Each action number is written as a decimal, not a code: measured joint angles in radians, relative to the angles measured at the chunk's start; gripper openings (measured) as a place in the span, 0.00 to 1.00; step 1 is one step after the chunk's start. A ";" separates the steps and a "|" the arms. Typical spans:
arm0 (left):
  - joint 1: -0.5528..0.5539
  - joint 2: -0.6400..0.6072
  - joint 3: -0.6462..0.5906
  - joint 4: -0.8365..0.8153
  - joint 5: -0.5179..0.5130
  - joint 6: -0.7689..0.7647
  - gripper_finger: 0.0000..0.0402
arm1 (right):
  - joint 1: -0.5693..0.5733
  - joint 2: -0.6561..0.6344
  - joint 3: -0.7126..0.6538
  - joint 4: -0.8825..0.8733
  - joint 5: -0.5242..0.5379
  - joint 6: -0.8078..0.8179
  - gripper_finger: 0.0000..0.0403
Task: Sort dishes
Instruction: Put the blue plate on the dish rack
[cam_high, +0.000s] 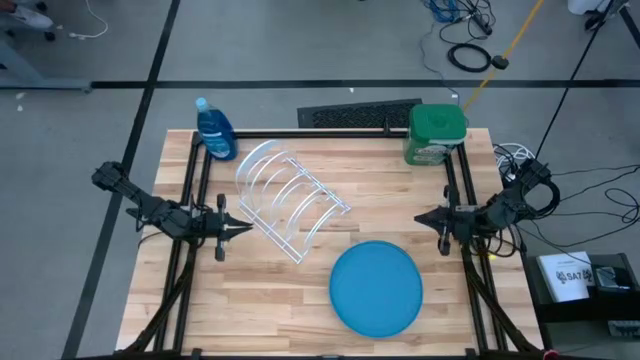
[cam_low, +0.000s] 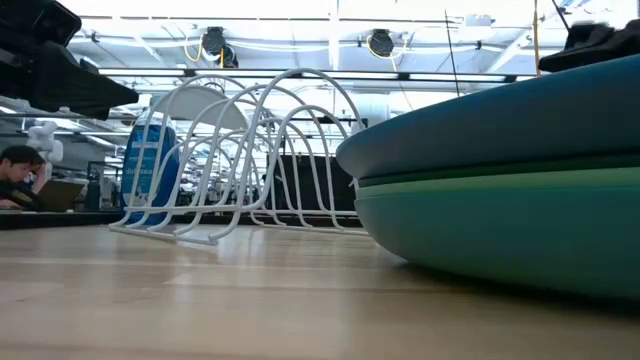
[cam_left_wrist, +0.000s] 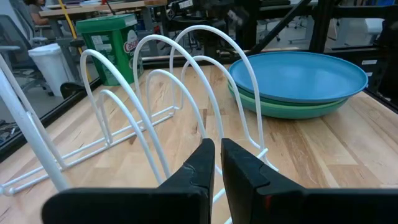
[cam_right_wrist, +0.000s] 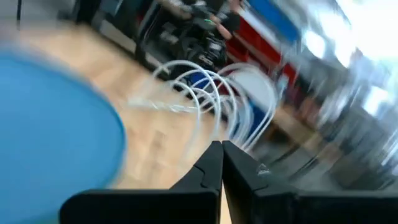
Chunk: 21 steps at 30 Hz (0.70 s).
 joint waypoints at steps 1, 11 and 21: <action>0.000 0.000 0.000 0.000 0.000 0.000 0.08 | -0.002 0.000 0.000 0.000 -0.030 -0.086 0.00; 0.000 0.000 0.000 0.000 0.000 0.000 0.08 | -0.005 0.008 -0.001 0.195 -0.583 0.078 0.00; 0.000 0.000 -0.001 0.011 0.000 0.000 0.08 | -0.013 0.057 0.003 0.784 -0.515 0.825 0.00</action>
